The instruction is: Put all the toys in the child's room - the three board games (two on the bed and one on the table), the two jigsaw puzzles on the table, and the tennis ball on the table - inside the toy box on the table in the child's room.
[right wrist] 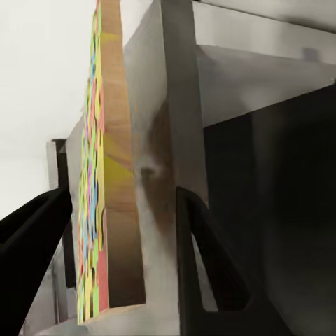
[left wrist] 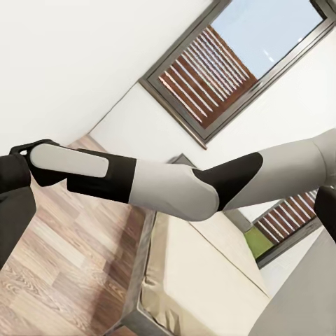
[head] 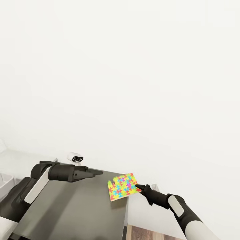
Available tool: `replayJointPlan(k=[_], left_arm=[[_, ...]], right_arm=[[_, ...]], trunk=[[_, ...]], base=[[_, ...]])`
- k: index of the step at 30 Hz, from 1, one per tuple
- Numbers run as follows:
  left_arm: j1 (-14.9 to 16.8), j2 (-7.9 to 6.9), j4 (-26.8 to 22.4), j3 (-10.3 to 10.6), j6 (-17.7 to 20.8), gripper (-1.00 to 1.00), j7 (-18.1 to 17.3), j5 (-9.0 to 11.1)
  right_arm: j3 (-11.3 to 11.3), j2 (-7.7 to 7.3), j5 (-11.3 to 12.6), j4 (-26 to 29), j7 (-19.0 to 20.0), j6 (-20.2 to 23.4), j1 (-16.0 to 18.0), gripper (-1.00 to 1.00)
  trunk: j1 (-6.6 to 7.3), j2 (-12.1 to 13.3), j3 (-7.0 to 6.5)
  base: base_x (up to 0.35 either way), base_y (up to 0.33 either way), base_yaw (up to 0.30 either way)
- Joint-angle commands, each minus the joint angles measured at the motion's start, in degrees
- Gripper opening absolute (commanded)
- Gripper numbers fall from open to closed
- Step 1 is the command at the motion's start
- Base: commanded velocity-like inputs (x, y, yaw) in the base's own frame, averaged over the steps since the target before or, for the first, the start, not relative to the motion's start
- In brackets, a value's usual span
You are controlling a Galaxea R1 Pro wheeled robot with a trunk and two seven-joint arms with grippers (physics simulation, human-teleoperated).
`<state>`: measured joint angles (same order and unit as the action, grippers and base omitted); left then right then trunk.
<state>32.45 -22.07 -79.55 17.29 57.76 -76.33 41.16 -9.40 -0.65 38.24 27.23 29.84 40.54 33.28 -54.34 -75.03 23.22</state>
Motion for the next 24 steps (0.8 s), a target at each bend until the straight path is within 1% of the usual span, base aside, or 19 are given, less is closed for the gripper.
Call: replayJointPlan(k=[1,3,5,8,24], left_arm=[[0.05,-0.04,0.01,0.11,0.51,1.0,-0.04,0.21],[0.03,-0.03,0.01,0.11,0.51,1.0,-0.04,0.17],[0.02,-0.01,0.01,0.11,0.51,1.0,-0.04,0.17],[0.05,0.0,0.01,0.11,0.48,1.0,-0.04,0.18],[0.06,-0.01,0.01,0.1,0.49,1.0,-0.04,0.17]], right_arm=[[-0.28,0.09,-0.06,0.13,0.63,0.32,0.04,-1.0],[-0.29,0.08,0.02,0.37,2.15,0.26,0.02,-1.0],[-0.38,-0.01,0.06,0.49,4.57,0.19,-0.03,-1.0],[-0.33,-0.2,0.07,0.53,6.12,0.29,-0.05,-1.0],[-0.28,-0.3,0.14,0.54,6.94,0.24,-0.14,-1.0]], trunk=[[0.22,0.38,-0.12],[0.66,1.18,-0.48],[1.1,1.98,-0.84],[1.76,3.18,-1.37],[5.28,9.6,-4.25]], base=[[0.0,0.0,0.0],[0.0,0.0,0.0],[0.0,0.0,0.0],[0.0,0.0,0.0],[0.0,0.0,0.0]])
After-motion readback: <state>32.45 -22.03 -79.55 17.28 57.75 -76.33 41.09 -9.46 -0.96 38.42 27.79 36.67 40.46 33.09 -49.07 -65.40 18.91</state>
